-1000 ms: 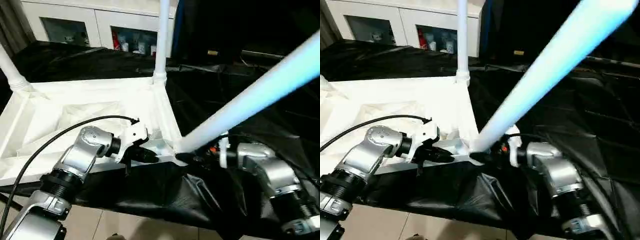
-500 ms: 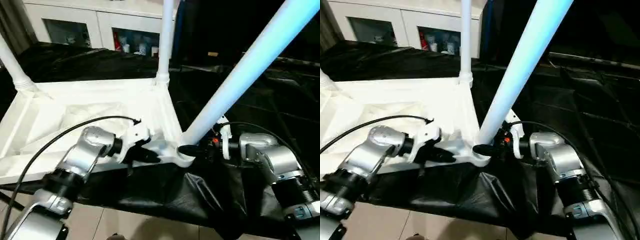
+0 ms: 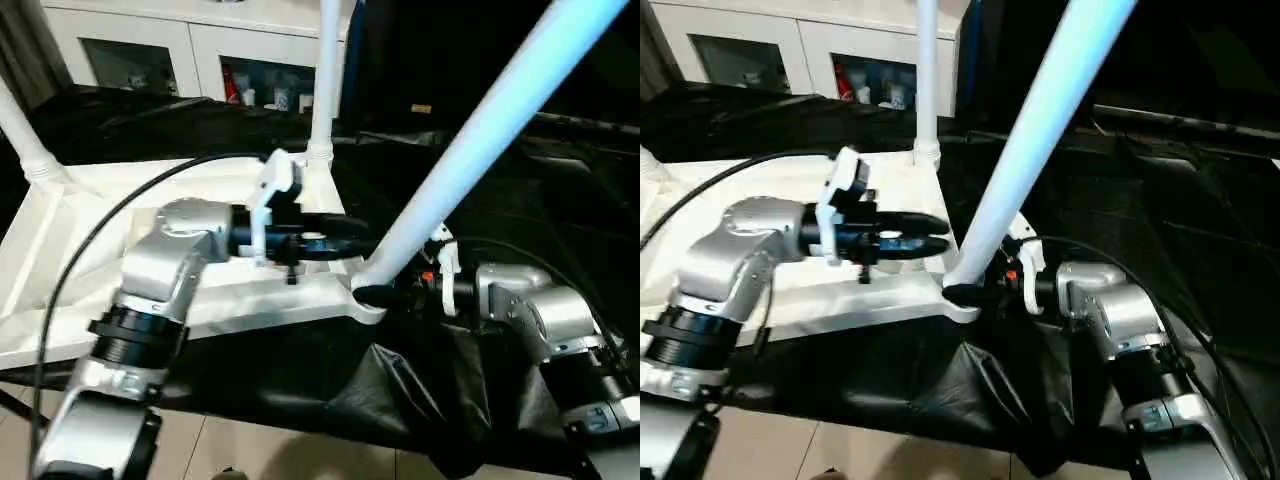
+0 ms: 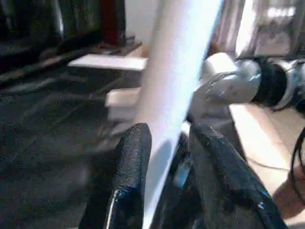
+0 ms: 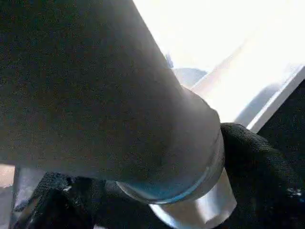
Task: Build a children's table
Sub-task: Insert table leg to table base
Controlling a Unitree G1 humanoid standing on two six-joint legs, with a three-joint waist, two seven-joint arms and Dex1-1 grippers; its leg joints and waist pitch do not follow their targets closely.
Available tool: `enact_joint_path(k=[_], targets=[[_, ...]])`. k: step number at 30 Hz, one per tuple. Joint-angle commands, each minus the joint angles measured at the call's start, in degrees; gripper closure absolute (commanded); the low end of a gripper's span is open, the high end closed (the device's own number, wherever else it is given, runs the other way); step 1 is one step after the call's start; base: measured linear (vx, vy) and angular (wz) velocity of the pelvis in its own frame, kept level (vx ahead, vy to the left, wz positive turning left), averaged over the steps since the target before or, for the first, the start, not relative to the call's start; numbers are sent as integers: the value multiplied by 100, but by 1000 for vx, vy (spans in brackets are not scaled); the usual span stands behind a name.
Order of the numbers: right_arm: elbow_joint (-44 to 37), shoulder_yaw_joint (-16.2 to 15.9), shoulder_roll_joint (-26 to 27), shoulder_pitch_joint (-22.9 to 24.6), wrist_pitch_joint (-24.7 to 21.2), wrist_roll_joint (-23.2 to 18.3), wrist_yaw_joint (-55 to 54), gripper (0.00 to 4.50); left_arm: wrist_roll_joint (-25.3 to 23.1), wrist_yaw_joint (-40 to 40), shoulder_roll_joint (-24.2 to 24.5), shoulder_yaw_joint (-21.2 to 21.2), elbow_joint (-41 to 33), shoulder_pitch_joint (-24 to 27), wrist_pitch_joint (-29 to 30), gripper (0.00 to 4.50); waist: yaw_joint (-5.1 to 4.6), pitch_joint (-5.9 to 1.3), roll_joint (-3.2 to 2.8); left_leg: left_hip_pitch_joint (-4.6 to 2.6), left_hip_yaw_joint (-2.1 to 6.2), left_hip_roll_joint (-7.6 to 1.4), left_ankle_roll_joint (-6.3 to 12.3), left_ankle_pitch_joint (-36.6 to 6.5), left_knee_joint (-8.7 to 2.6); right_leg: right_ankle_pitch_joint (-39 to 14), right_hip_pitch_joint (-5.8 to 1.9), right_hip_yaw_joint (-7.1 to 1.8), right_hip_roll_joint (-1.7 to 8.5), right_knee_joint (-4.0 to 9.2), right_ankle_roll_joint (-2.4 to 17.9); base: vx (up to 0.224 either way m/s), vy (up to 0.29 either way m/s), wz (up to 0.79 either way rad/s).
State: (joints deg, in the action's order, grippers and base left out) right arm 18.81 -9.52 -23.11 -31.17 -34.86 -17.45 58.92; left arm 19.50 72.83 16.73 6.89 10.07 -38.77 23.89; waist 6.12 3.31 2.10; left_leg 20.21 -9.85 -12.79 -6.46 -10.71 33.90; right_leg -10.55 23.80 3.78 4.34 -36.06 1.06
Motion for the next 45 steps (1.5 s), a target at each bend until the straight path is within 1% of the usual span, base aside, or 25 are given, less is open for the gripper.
enact_joint_path(k=[1, 2, 9, 12, 14, 15, 17, 20, 21, 23, 24, 25, 27, 29, 30, 33, 34, 36, 37, 38, 39, 41, 42, 43, 45], targets=[[-30, -3, -10, -88, -65, 16, -6, 130, 66, -64, -81, 108, -119, 4, 75, 256, -8, -410, 66, 18, -70, 1, 180, -615, -334, -816, -395, -244, 278, 400, 1170, 0, 0, 0], [0, -22, -2, -132, -73, 35, -10, 130, 30, -216, -225, 141, -93, -7, 34, 251, -6, -409, 50, 29, -65, 4, 188, -575, -335, -808, -399, -243, 276, 394, 1155, 0, 0, 0], [33, -86, 54, -196, -89, 89, -64, 131, -292, -835, -568, 130, 411, -163, -501, 186, -23, -425, 62, 38, -59, 11, 223, -512, -320, -754, -413, -242, 270, 410, 1072, 0, 0, 0], [-7, -130, 64, -166, -93, 106, -68, 131, -128, -964, -724, -24, 509, -250, -497, 166, -28, -429, 53, 37, -61, 12, 216, -514, -318, -701, -412, -240, 272, 402, 1099, 0, 0, 0], [-18, -130, 91, -150, -103, 102, -83, 132, 130, -977, -860, -168, 454, -303, -378, 143, -30, -434, 51, 44, -60, 11, 245, -472, -312, -566, -417, -238, 274, 390, 1172, 0, 0, 0], [-17, -130, 92, -149, -102, 103, -83, 132, 142, -976, -866, -174, 453, -305, -373, 129, -27, -436, 52, 42, -59, 12, 258, -471, -309, -529, -416, -235, 275, 383, 1210, 0, 0, 0], [3, -130, 107, -146, -76, 128, -100, 132, 318, -929, -938, -257, 445, -324, -297, 122, -33, -432, 30, 41, -59, 14, 274, -487, -307, -511, -417, -235, 272, 385, 1251, 0, 0, 0], [-11, -116, 121, -139, -82, 132, -114, 132, 372, -879, -949, -253, 501, -351, -277, 117, -48, -428, 37, 40, -58, 14, 283, -540, -310, -587, -418, -233, 267, 396, 1239, 0, 0, 0], [-17, -114, 132, -137, -79, 139, -116, 132, 348, -894, -954, -249, 583, -383, -335, 117, -47, -432, 2, 32, -53, 9, 277, -529, -309, -561, -417, -235, 269, 390, 1238, 0, 0, 0], [-44, -105, 141, -119, -77, 140, -126, 132, 334, -908, -958, -245, 646, -403, -347, 117, -58, -429, 24, 36, -55, 16, 267, -571, -311, -605, -425, -232, 261, 402, 1217, 0, 0, 0], [-53, -98, 144, -111, -77, 137, -135, 132, 331, -919, -963, -249, 657, -403, -344, 135, -60, -433, 22, 36, -52, 11, 264, -544, -312, -559, -425, -233, 265, 396, 1222, 0, 0, 0], [-64, -82, 143, -111, -86, 126, -136, 132, 354, -941, -961, -265, 691, -417, -329, 146, -59, -433, -1, 36, -50, 13, 258, -541, -311, -543, -425, -232, 264, 394, 1226, 0, 0, 0], [-69, -76, 145, -105, -78, 130, -149, 133, 398, -926, -960, -271, 685, -411, -309, 153, -68, -436, 20, 37, -50, 10, 260, -534, -311, -476, -431, -232, 263, 388, 1255, 0, 0, 0], [-66, -64, 156, -98, -66, 127, -167, 133, 440, -950, -969, -288, 679, -409, -274, 165, -64, -438, 5, 33, -51, 9, 264, -523, -308, -420, -429, -233, 264, 379, 1284, 0, 0, 0], [-66, -40, 175, -89, -52, 121, -206, 133, 440, -993, -966, -288, 681, -413, -249, 182, -67, -438, -5, 33, -52, 13, 265, -530, -306, -400, -428, -233, 260, 377, 1295, 0, 0, 0], [-140, 24, 243, -64, -17, 73, -274, 133, 89, -1239, -871, -143, 861, -472, -337, 200, -75, -437, -15, 28, -49, 15, 239, -602, -311, -447, -433, -231, 258, 393, 1275, 0, 0, 0], [-146, 24, 244, -64, -10, 74, -277, 133, 75, -1261, -869, -142, 874, -481, -330, 210, -77, -436, -17, 23, -47, 15, 238, -611, -314, -477, -428, -229, 256, 400, 1256, 0, 0, 0], [-237, 5, 238, -68, 103, 133, -324, 136, 0, -1633, -896, -240, 1039, -643, -196, 236, -83, -436, -34, 18, -42, 16, 214, -646, -311, -504, -430, -228, 253, 396, 1220, 0, 0, 0], [-241, 0, 237, -75, 118, 153, -349, 136, 10, -1668, -904, -262, 1055, -664, -182, 236, -85, -433, -29, 22, -44, 18, 208, -652, -308, -508, -432, -230, 253, 403, 1213, 0, 0, 0], [-267, 5, 268, -138, 200, 273, -563, 137, 124, -1913, -946, -435, 1166, -819, -7, 242, -82, -437, -13, 25, -42, 21, 192, -605, -309, -496, -439, -230, 256, 391, 1209, 0, 0, 0], [-267, 5, 268, -138, 200, 273, -563, 137, 124, -1913, -946, -435, 1166, -819, -7, 242, -84, -437, -34, 29, -41, 27, 173, -577, -305, -463, -437, -229, 256, 394, 1220, 0, 0, 0], [-489, 221, 364, -193, 30, 47, -666, 137, 171, -2032, -910, -513, 1238, -952, 92, 260, -73, -450, -22, 24, -39, 32, 184, -518, -303, -361, -446, -233, 254, 371, 1245, 0, 0, 0], [-596, 303, 382, -200, -115, -81, -649, 116, 186, -2091, -901, -548, 1257, -977, 136, 261, -79, -447, -50, 25, -35, 28, 206, -513, -304, -258, -439, -231, 248, 371, 1291, 0, 0, 0], [-701, 336, 372, -185, -225, -167, -607, 116, 163, -2110, -898, -553, 1266, -982, 102, 261, -77, -448, -39, 22, -36, 26, 219, -523, -303, -226, -441, -229, 247, 369, 1312, 0, 0, 0], [-867, 418, 341, -180, -475, -330, -554, 92, 115, -2186, -881, -564, 1324, -1015, 128, 264, -73, -451, -48, 24, -35, 29, 259, -480, -303, -92, -455, -232, 241, 356, 1358, 0, 0, 0]])
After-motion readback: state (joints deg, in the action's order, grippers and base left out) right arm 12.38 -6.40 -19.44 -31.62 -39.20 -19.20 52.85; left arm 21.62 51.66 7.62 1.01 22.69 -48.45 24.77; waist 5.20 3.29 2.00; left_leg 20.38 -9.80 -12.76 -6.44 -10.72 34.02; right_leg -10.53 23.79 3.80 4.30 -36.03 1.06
